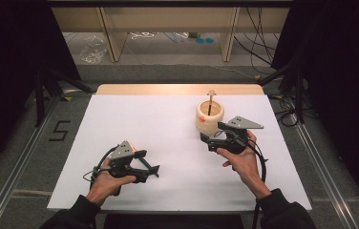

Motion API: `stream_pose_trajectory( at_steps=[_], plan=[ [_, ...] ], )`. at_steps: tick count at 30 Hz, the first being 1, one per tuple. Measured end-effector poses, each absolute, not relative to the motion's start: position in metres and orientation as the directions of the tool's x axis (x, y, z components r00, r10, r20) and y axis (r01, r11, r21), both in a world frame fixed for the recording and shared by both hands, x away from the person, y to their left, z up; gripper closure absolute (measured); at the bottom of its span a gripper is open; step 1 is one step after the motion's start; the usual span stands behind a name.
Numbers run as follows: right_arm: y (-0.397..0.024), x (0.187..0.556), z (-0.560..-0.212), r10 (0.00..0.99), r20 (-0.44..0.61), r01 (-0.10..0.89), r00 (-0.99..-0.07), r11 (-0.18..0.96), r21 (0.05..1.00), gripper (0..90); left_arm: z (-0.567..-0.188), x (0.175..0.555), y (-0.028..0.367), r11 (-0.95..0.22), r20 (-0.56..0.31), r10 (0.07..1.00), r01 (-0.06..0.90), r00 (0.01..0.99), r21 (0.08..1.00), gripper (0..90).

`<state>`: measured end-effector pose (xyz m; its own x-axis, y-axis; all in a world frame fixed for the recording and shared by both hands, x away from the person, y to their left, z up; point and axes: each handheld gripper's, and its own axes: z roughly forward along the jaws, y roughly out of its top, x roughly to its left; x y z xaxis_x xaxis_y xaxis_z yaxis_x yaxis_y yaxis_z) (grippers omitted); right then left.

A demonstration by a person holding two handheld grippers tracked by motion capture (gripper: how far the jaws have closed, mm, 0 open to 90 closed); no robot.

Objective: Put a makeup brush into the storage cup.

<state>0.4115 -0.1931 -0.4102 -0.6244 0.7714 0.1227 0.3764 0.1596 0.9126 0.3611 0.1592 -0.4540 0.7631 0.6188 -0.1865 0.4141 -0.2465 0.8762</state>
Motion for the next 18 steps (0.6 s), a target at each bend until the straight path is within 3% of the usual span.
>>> stream_pose_trajectory(
  at_steps=[18],
  plan=[
    [-0.198,0.386,-0.422,0.754,0.125,0.388,-0.645,0.181,0.904,16.9,-0.453,0.361,0.160,-0.246,-0.184,0.624,0.415,0.759,0.876,20.1]
  ],
)
